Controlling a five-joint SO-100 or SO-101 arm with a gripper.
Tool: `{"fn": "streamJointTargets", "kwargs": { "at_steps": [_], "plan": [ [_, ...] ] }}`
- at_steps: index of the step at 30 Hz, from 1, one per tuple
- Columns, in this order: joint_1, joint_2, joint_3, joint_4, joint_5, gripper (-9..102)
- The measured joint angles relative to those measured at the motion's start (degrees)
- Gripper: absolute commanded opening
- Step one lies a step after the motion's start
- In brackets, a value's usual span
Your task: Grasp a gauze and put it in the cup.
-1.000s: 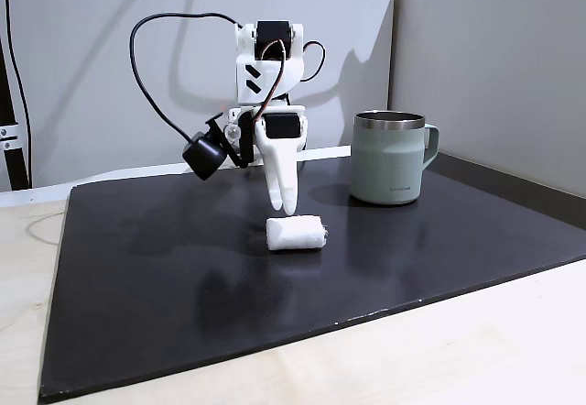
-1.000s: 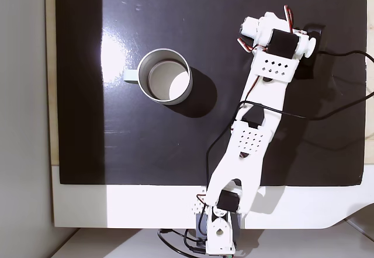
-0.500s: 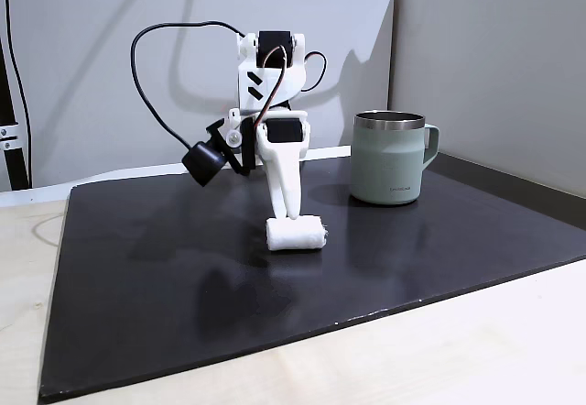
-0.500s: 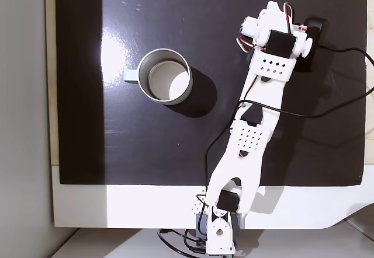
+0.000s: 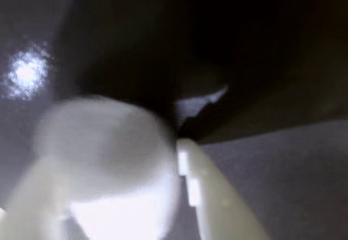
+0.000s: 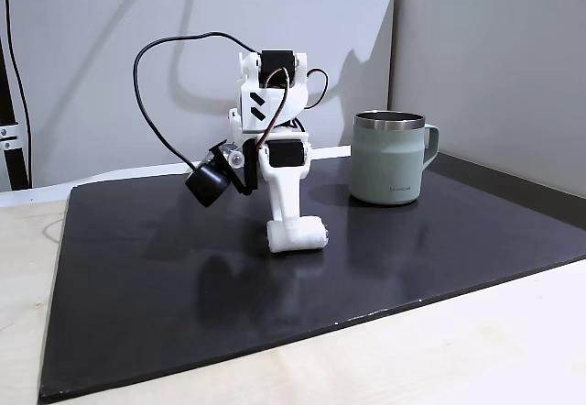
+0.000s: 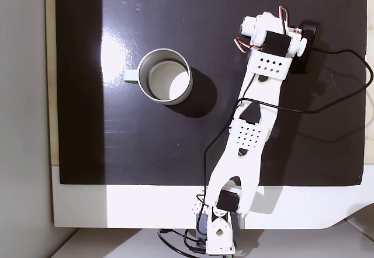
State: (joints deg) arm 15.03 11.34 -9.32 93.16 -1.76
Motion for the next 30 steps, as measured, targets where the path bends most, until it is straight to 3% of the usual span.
{"fn": "streamJointTargets", "kwargs": {
  "at_steps": [9,17,30],
  "plan": [
    [-0.4,0.0,-0.1,-0.1,0.2,3],
    [-2.0,4.1,0.2,7.4,1.0,3],
    [-1.7,38.3,23.8,9.8,-1.1,3]
  ]
}}
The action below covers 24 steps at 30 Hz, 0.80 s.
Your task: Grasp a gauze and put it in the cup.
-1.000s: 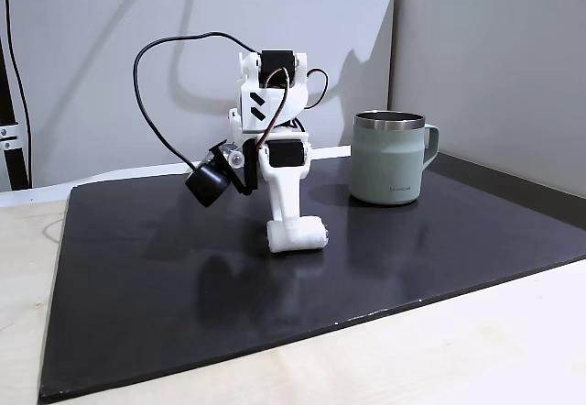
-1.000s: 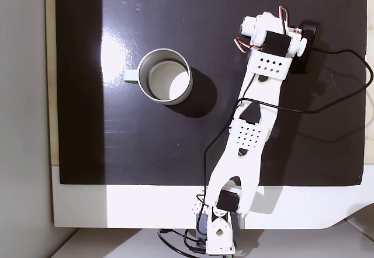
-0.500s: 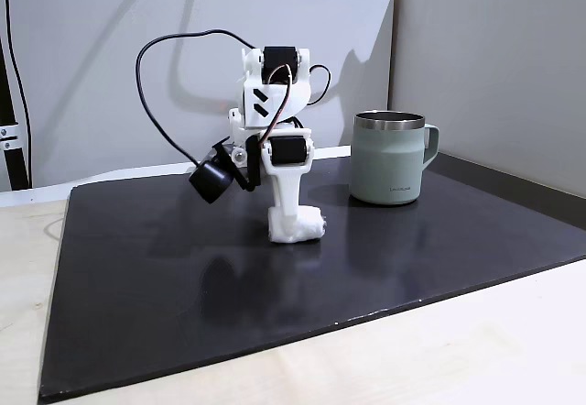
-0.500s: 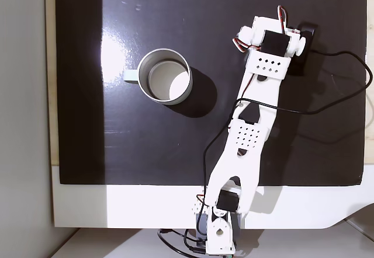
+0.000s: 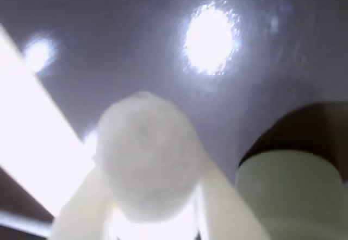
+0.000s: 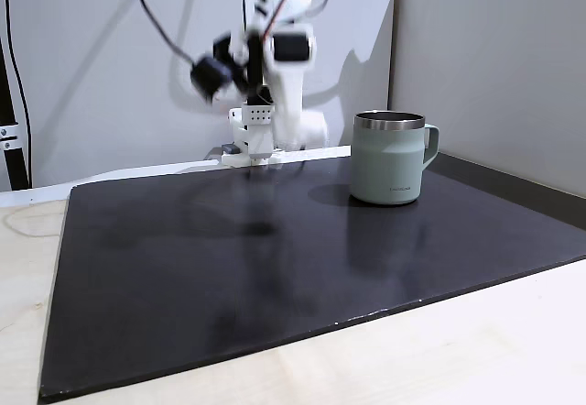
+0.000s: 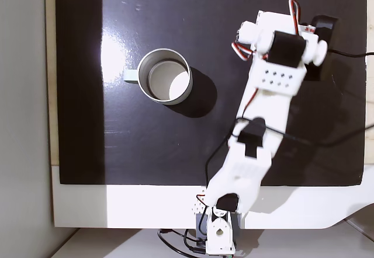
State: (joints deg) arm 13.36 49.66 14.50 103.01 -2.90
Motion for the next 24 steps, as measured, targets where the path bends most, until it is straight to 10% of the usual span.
{"fn": "streamJointTargets", "kwargs": {
  "at_steps": [24],
  "plan": [
    [-18.5,32.7,28.2,0.1,-11.3,1]
  ]
}}
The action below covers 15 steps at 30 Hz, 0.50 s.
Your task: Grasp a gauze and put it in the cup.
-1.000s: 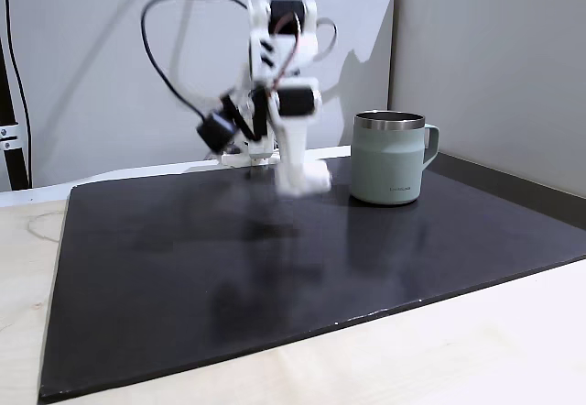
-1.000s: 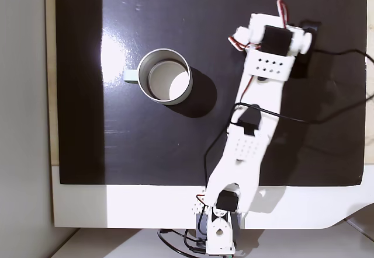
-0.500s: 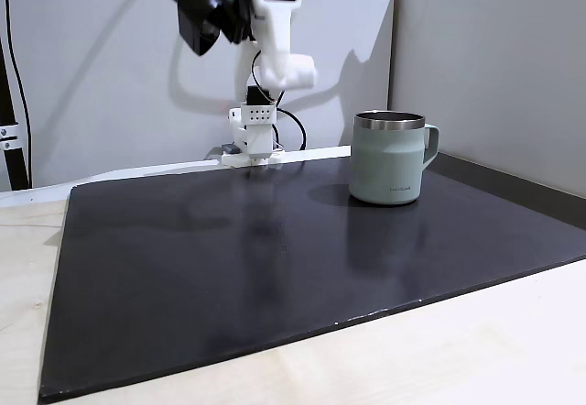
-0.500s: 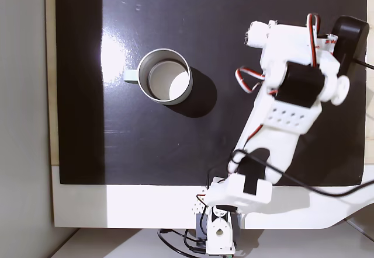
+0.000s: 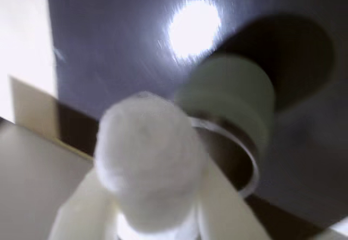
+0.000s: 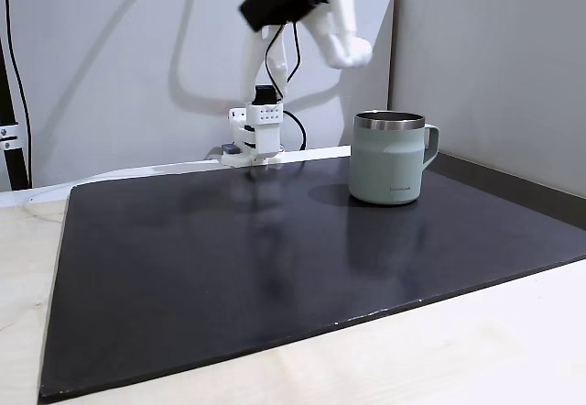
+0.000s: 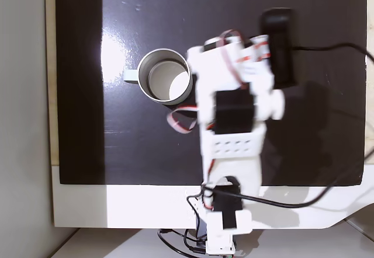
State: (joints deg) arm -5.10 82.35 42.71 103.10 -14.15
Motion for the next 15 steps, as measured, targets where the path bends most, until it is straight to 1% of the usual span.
{"fn": "streamJointTargets", "kwargs": {
  "at_steps": [7,15],
  "plan": [
    [-11.0,0.8,11.3,0.0,-1.8,0],
    [-15.2,-0.7,12.7,0.0,-1.6,0]
  ]
}}
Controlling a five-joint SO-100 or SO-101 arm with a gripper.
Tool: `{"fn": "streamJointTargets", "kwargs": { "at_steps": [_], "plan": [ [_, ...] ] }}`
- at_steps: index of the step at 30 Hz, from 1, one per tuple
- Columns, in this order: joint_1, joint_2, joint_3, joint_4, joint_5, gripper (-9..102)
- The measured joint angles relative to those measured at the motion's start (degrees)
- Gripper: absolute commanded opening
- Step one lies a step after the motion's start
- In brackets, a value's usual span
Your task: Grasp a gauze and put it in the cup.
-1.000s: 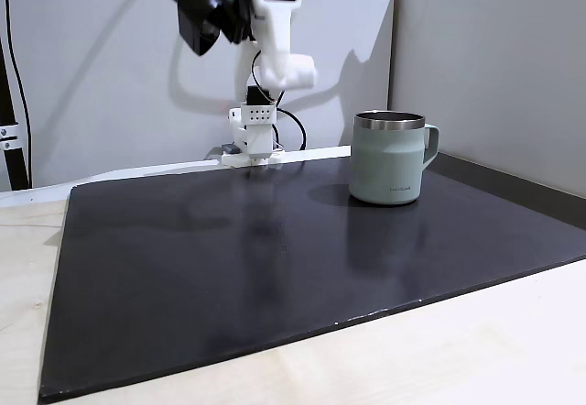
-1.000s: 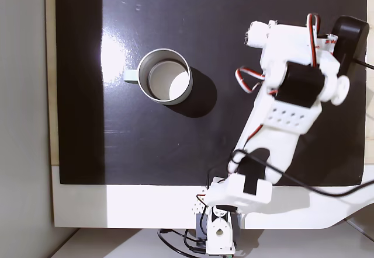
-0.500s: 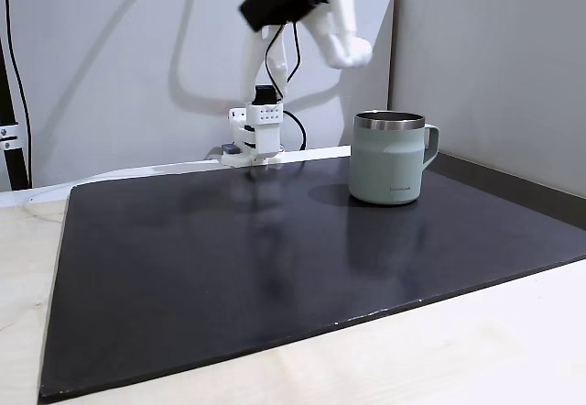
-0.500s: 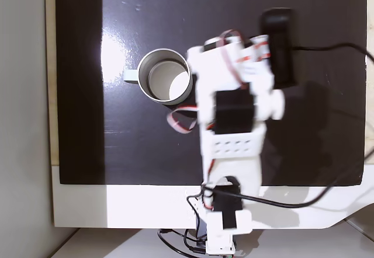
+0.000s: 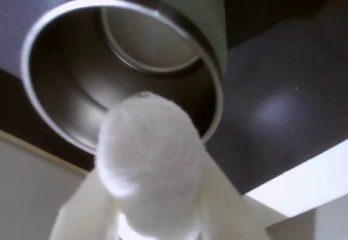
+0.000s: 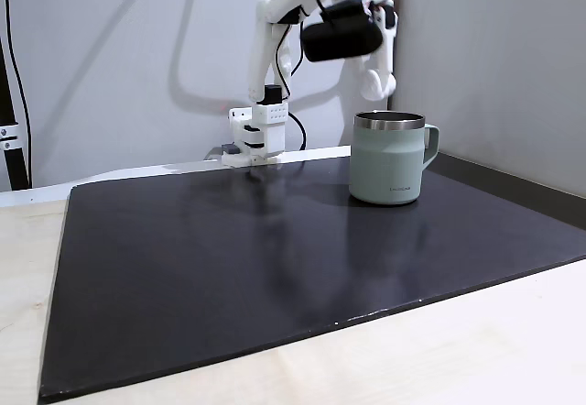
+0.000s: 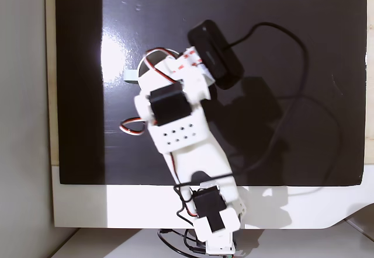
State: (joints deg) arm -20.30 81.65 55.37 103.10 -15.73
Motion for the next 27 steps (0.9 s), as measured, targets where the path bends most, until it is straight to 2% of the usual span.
{"fn": "streamJointTargets", "kwargs": {
  "at_steps": [6,7,10,13,27],
  "plan": [
    [-0.1,-1.4,0.0,0.0,0.5,1],
    [0.0,-1.6,0.0,0.0,0.5,5],
    [-0.5,-1.7,0.0,0.0,1.1,25],
    [-0.8,-1.7,0.0,0.0,2.1,33],
    [-0.1,-1.7,0.0,0.0,2.5,33]
  ]
}}
